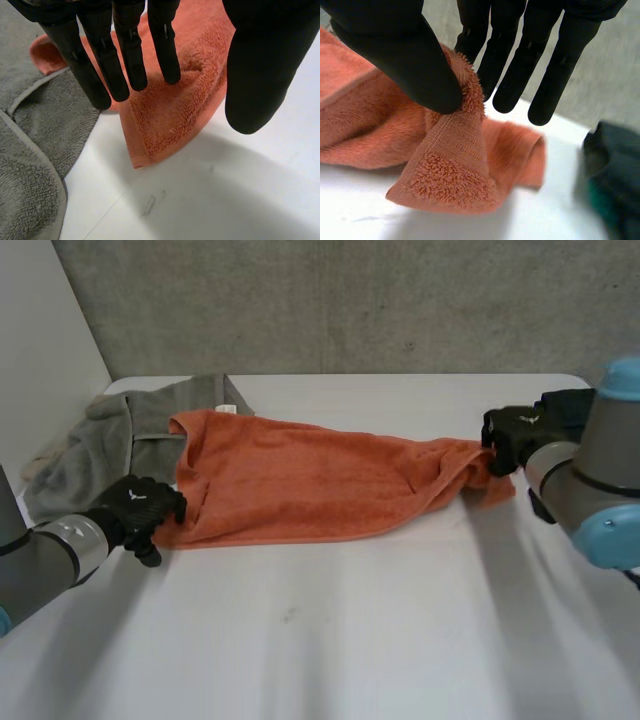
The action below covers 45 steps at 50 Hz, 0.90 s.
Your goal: Fold the laundry.
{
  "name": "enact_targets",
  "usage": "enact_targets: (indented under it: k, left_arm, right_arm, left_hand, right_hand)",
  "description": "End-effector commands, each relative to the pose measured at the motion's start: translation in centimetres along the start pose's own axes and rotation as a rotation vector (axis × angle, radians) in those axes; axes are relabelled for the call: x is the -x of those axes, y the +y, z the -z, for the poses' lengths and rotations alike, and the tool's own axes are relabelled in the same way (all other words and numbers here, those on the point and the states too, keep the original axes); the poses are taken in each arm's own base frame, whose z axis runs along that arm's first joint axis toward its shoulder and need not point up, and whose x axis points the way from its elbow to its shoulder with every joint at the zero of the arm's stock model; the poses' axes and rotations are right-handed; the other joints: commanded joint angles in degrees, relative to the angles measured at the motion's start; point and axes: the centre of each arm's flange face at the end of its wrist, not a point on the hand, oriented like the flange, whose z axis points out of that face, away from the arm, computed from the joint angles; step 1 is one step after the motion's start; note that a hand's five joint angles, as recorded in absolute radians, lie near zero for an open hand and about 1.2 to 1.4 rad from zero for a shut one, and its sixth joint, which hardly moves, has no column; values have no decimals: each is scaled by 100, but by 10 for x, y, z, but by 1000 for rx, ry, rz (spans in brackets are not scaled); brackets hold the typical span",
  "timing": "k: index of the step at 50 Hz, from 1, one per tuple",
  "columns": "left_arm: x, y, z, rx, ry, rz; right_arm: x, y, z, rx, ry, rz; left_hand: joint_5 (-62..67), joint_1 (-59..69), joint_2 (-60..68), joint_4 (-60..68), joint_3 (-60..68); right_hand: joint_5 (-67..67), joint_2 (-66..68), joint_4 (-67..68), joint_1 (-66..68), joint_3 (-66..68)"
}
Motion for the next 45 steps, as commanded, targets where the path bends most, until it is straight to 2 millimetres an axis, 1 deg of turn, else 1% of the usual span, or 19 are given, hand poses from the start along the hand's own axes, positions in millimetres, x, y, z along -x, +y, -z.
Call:
enact_targets:
  k: [1,4,8,13,21,24,26,35,36,38,39,42,43,44,45]
  left_arm:
    - [-1,8,-15,12,16,-66]
    - [0,8,-22,6,16,-87]
    - [1,6,-31,-6,11,-101]
    - [1,0,-42,-22,-11,-129]
    - [-3,-6,-58,-26,-48,-174]
    - [-5,-9,-62,-36,-56,-188]
    - [-7,-11,-66,-44,-60,-205]
    - [-18,-12,-75,-52,-56,-275]
    - [-19,-12,-75,-50,-53,-284]
    - [-19,-14,-75,-54,-55,-296]
    - [-19,-14,-74,-52,-57,-303]
    - [-13,-23,-62,-29,-102,-329]
    - [-9,-28,-51,0,-131,-341]
    - [-8,-30,-45,21,-142,-349]
    - [-6,-34,-29,66,-159,-367]
  right_arm:
    - [-12,-24,21,-52,-9,180]
    - [-12,-23,25,-41,-26,191]
    - [-14,-20,26,-26,-34,191]
    - [-12,-11,29,3,-43,191]
    - [-13,0,30,35,-44,214]
    - [-14,4,31,48,-43,225]
    - [-17,6,32,57,-37,233]
    - [-28,9,38,75,-20,265]
    - [-29,10,39,78,-25,279]
    - [-29,9,41,75,-30,300]
    - [-29,8,42,73,-33,311]
    - [-31,0,51,63,-46,410]
    - [-33,-4,56,61,-48,468]
    - [-34,-6,59,57,-51,501]
    - [-35,-6,65,67,-68,579]
  left_hand:
    - [1048,1055,1077,1063,1087]
    - [948,954,976,963,987]
    - [947,954,976,962,987]
    - [998,1004,1026,1013,1037]
    - [2123,2129,2152,2138,2162]
    - [2225,2231,2254,2240,2264]
    - [2628,2634,2657,2643,2667]
    - [2983,2989,3011,2997,3022]
    - [3283,3289,3311,3297,3322]
    - [4407,4413,4435,4422,4446]
    - [4727,4733,4756,4742,4766]
    - [4730,4737,4759,4745,4769]
    - [4730,4737,4759,4745,4769]
    - [4730,4737,4759,4745,4769]
    - [4730,4737,4759,4745,4769]
  right_hand:
    - [1250,1267,1169,1488,1223]
    - [1250,1267,1169,1488,1223]
    - [1250,1267,1169,1488,1223]
    - [1250,1267,1169,1488,1223]
    - [1250,1267,1169,1488,1223]
    - [1250,1267,1169,1488,1223]
    - [1250,1267,1169,1488,1223]
    - [1250,1267,1169,1488,1223]
    - [1250,1267,1169,1488,1223]
    - [1250,1267,1169,1488,1223]
    - [1250,1267,1169,1488,1223]
    - [1250,1267,1169,1488,1223]
    - [1250,1267,1169,1488,1223]
    - [1250,1267,1169,1488,1223]
    - [1250,1267,1169,1488,1223]
